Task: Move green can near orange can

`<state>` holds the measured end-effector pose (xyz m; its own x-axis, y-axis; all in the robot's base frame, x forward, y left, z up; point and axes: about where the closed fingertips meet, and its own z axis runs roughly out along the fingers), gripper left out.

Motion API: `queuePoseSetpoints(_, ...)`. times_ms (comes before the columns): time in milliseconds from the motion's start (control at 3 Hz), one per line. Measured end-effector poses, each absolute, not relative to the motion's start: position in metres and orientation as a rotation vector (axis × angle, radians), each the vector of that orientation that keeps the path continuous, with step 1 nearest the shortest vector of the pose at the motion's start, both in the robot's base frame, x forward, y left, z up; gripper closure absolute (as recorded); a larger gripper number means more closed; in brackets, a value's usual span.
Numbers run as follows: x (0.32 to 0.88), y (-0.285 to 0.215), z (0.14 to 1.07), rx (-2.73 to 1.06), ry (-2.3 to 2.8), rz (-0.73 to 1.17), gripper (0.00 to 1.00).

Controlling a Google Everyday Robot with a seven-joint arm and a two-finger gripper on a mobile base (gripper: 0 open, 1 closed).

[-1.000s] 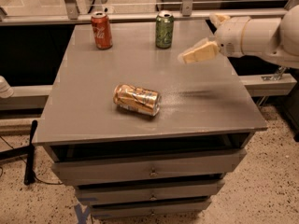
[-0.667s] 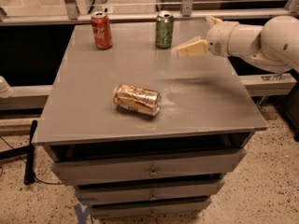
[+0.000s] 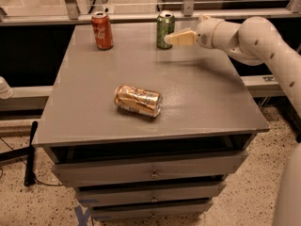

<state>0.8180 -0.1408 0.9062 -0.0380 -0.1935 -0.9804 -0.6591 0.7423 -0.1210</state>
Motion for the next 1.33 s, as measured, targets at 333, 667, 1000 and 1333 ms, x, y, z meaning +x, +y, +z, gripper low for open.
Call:
queuePoseSetpoints(333,0.851,-0.122,0.901,-0.697,1.593,0.469,0.00)
queuePoseSetpoints(667,0.869,-0.103,0.896,-0.695,1.590,0.513,0.00)
queuePoseSetpoints(1000,0.873,-0.086,0.893,-0.706,1.590,0.544,0.18)
queuePoseSetpoints(1333,0.862,-0.078,0.896,-0.701,1.573,0.585,0.41)
